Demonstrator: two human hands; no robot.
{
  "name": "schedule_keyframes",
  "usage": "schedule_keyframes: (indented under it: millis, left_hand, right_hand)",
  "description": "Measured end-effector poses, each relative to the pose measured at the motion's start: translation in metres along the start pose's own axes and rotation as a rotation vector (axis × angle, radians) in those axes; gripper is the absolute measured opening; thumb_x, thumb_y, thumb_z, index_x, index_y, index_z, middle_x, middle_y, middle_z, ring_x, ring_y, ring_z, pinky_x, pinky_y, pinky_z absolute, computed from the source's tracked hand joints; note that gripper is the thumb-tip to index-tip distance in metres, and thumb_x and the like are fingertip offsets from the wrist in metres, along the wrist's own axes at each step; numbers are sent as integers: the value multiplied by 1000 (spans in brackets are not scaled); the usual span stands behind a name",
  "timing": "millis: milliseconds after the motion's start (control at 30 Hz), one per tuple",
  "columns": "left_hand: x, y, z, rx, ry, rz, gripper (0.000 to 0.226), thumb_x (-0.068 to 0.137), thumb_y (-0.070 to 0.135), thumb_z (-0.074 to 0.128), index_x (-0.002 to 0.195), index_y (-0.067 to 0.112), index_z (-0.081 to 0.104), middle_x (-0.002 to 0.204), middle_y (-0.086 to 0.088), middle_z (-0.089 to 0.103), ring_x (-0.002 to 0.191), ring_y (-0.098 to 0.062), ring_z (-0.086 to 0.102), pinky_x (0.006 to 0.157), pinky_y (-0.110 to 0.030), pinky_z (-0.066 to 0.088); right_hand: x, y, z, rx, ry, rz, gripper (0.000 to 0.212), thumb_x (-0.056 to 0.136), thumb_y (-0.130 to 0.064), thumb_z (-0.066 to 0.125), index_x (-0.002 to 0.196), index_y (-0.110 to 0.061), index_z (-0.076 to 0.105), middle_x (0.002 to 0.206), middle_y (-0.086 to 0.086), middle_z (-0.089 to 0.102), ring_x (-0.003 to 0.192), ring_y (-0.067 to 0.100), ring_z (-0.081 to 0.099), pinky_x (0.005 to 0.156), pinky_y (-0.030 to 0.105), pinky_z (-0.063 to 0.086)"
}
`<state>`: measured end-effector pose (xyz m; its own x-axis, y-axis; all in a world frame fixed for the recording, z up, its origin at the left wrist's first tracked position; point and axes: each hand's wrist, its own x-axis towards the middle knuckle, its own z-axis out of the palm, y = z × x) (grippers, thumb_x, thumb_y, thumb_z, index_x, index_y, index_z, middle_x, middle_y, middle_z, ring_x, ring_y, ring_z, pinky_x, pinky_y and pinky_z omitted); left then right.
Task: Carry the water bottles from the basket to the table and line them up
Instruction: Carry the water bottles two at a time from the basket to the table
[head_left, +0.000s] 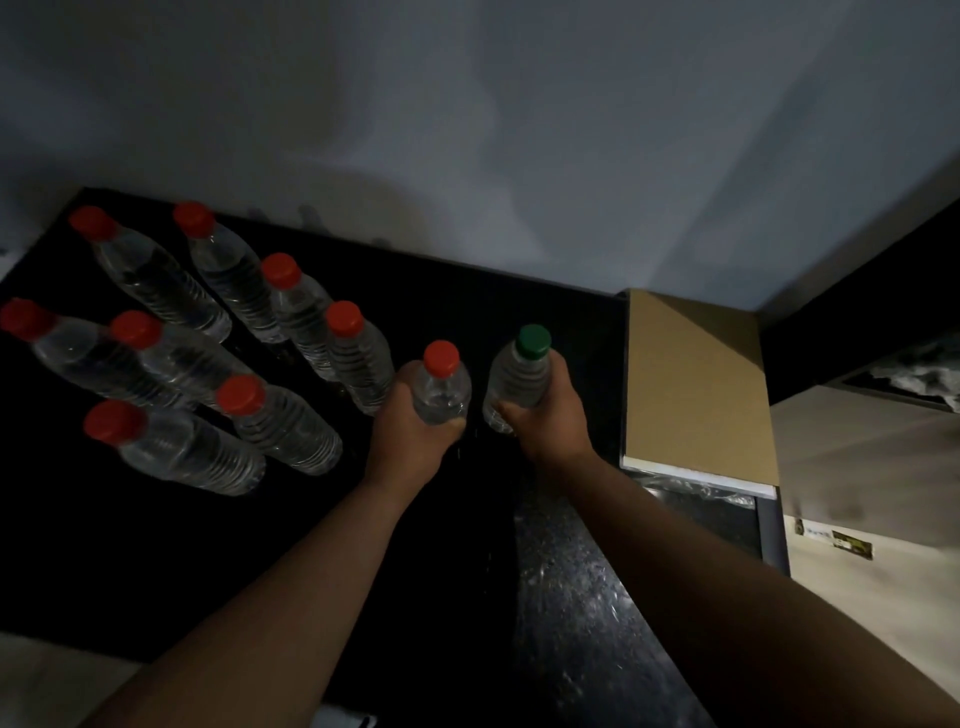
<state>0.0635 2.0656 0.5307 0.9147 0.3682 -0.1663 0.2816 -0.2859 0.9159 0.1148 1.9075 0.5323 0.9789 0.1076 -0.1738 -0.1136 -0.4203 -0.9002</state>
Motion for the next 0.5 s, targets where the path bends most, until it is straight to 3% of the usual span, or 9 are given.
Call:
schedule_keyframes:
  millis: [67,167,300,400,500]
  left_hand:
    - [1,1,0,-5,-4,0,60,72,-1,79,111,32,47,96,26,51,81,19,52,68,6,35]
    - [1,6,-2,9,-33,17,59,72,-2,77,105,34,43,94,25,51,83,13,50,68,4,35]
    - [-4,4,-6,17,-73,-114,38,76,6,78,97,25,52,91,13,58,84,-3,57,72,-16,41]
    - [-10,-11,-11,53,-94,-234,35,80,17,76,104,19,51,101,5,57,95,-13,56,79,-24,39]
    - [-23,-23,-17,169,-132,-260,36,84,20,71,117,15,56,108,4,53,100,-13,52,83,-24,38]
  right_hand:
    - [1,2,-1,-12,-16,-6,61,76,-9,76,113,-39,39,100,-18,56,88,-7,56,71,6,41]
    - [3,0,-5,-34,-56,40,63,76,-14,77,121,-36,38,103,-15,55,87,0,56,73,15,43]
    - [0,8,-11,-54,-162,196,70,78,-22,78,136,-23,38,122,-5,57,104,9,55,89,28,47]
    - [-10,26,-12,-263,-317,351,49,83,-26,73,126,-14,53,120,7,64,104,18,63,91,35,52]
    - [-34,36,-12,-328,-346,319,25,87,-23,69,110,-14,63,103,4,68,86,12,64,80,28,52]
